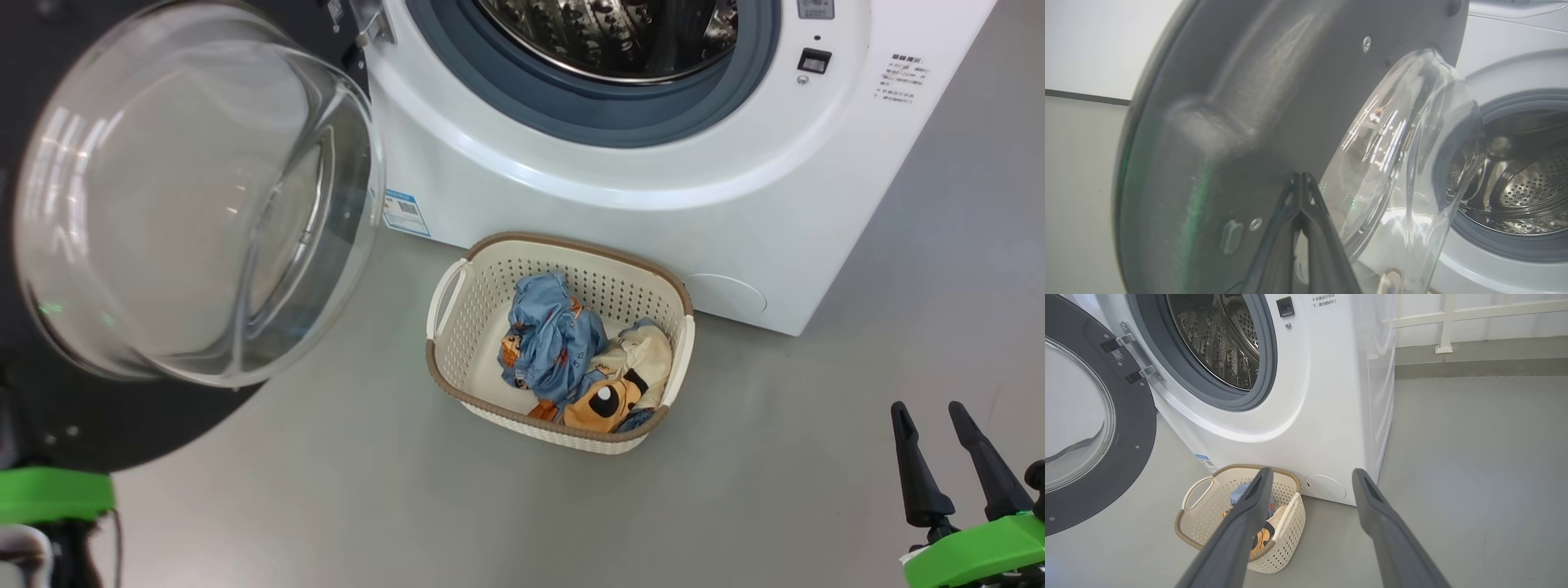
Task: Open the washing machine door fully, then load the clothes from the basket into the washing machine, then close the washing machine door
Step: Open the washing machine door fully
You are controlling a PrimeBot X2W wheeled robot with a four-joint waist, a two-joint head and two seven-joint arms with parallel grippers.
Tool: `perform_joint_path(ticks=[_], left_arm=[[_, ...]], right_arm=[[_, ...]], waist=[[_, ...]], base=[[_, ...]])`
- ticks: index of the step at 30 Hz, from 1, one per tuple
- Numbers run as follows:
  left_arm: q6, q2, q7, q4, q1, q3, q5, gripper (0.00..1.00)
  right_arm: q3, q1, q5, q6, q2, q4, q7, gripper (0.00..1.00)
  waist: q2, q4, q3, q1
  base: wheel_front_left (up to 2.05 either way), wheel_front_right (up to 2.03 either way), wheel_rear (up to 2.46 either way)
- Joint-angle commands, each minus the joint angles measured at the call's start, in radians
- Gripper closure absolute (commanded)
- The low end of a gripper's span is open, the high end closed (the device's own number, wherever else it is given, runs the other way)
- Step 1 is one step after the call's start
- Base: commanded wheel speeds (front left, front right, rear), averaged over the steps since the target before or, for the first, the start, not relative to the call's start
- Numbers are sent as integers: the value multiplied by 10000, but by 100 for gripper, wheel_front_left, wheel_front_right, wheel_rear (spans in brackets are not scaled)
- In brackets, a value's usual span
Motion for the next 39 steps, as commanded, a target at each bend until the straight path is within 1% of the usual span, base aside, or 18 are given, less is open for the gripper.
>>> perform_joint_path(ticks=[1, 7, 13, 23, 33, 39], left_arm=[[36, 598, -65, -97, -446, 586, 139, 100], [-173, 910, -65, 769, -1255, 1316, 487, 100], [-326, 1414, -65, 1986, -2053, 1754, 931, 100], [-471, 2405, -65, 3769, -3449, 2642, 878, 100], [-485, 3229, -65, 4799, -4128, 2840, 1027, 100], [-485, 3414, -65, 5124, -4338, 2858, 1122, 100]], right_arm=[[187, -291, -58, 16, -189, -280, -120, 0], [190, -405, -105, 16, -248, -337, -120, 0], [152, -482, -149, 16, -289, -406, -120, 0], [408, -962, -249, 16, -385, -513, -120, 0], [492, -1266, -328, 16, -432, -641, -120, 0], [512, -1336, -372, 16, -439, -657, -120, 0]], waist=[[-1, -7, 51, 0], [-1, -71, 341, 0], [-1, -134, 613, 0], [-1, -457, 1389, 0], [-1, -672, 1912, 0], [-1, -692, 2005, 0]], base=[[0, 0, 0], [0, 0, 0], [0, 0, 0], [0, 0, 0], [0, 0, 0], [0, 0, 0]])
